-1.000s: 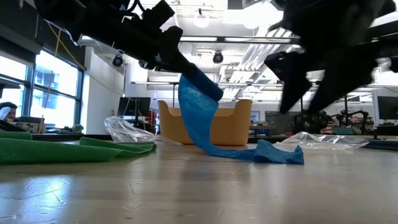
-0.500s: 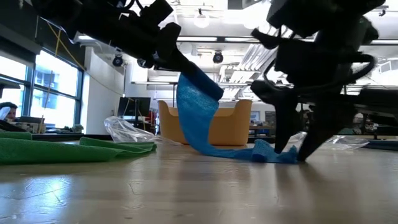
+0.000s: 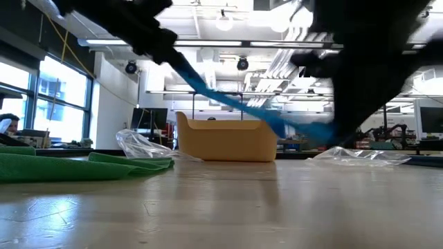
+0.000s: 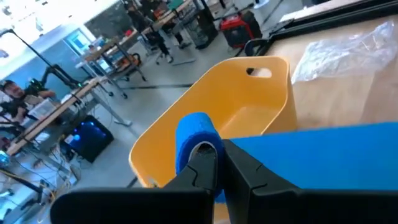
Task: Roll bandage
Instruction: Roll the blue bandage
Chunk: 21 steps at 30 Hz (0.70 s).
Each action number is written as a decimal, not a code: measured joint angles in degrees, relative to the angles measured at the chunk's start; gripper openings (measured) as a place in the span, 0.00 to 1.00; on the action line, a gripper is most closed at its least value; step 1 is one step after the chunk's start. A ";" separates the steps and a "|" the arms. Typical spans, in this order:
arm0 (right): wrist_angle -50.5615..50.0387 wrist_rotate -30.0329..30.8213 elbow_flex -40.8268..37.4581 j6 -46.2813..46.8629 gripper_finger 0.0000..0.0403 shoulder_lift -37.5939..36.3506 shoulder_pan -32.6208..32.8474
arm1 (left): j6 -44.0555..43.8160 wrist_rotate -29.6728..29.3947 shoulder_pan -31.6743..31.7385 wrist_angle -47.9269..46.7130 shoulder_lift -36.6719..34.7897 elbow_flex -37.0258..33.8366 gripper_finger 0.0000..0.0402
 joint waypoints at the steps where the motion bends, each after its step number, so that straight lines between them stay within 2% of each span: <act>1: -1.86 -0.07 1.83 1.99 0.01 0.00 1.51 | -1.21 0.00 -0.03 -2.53 -1.41 0.00 0.02; 6: -4.36 1.40 7.89 11.18 0.00 -0.09 9.13 | -8.44 0.17 -0.20 -12.68 -4.66 0.00 0.02; 11: -5.01 0.84 10.80 23.06 0.00 -0.09 17.56 | -10.54 2.85 -3.04 -13.01 -3.51 0.00 0.01; 15: -6.53 1.43 12.75 30.91 0.00 -0.09 25.01 | -15.32 0.78 -5.46 -13.26 -1.69 0.00 0.01; 21: -18.04 11.27 17.28 38.39 0.00 -0.09 33.64 | -25.79 -5.99 -7.34 -16.42 1.98 0.00 0.01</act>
